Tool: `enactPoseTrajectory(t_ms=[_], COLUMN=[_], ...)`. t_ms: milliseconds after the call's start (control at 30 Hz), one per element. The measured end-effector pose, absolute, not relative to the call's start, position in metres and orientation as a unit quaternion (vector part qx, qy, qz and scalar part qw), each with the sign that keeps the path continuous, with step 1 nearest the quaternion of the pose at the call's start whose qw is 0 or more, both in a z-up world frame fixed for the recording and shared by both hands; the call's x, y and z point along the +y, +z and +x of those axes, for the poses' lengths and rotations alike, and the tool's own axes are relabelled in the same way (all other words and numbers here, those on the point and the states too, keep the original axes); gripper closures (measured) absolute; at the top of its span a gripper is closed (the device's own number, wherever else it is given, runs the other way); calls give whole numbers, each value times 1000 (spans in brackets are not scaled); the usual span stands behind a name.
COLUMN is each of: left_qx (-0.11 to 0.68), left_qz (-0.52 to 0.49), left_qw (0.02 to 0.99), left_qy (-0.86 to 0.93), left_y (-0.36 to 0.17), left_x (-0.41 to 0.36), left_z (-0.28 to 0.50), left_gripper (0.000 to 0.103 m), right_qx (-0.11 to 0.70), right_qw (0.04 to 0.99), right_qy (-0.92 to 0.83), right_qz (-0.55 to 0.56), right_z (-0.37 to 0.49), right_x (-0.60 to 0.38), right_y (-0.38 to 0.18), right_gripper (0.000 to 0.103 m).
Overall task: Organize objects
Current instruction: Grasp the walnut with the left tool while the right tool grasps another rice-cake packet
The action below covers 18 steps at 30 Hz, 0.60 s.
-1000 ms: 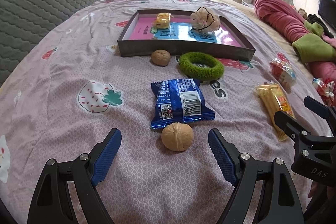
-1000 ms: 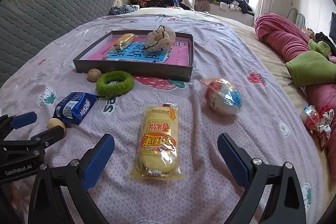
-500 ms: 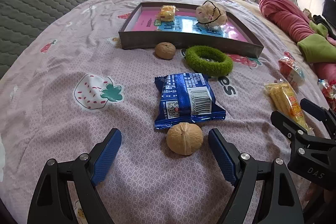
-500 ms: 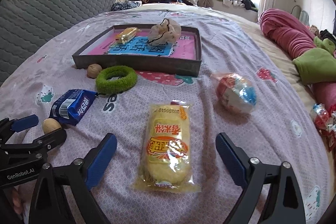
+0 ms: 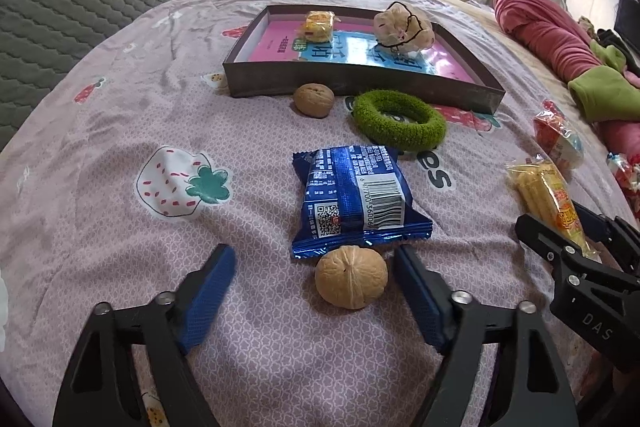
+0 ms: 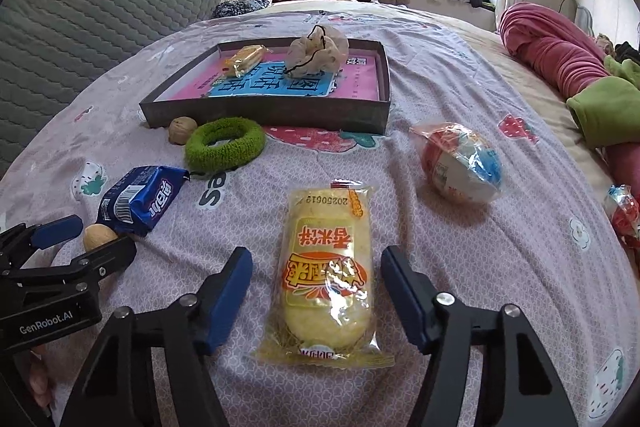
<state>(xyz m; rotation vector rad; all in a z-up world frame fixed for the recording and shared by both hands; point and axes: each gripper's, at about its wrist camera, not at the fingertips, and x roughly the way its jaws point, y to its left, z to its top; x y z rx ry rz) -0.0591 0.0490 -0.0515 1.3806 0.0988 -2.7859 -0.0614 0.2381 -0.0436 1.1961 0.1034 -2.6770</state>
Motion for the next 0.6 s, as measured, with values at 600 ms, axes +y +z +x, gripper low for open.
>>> enactPoseTrajectory(t_ms=[600], left_qx=[32], left_qz=[438], left_qw=[10], left_qy=[-898], left_y=[-47], left_x=[50], left_z=[-53], left_gripper=[67], right_qx=[23], right_qw=[124], right_qy=[-908], right_qz=[400], right_z=[-59], right_x=[238], right_y=[-38], right_gripper=[64])
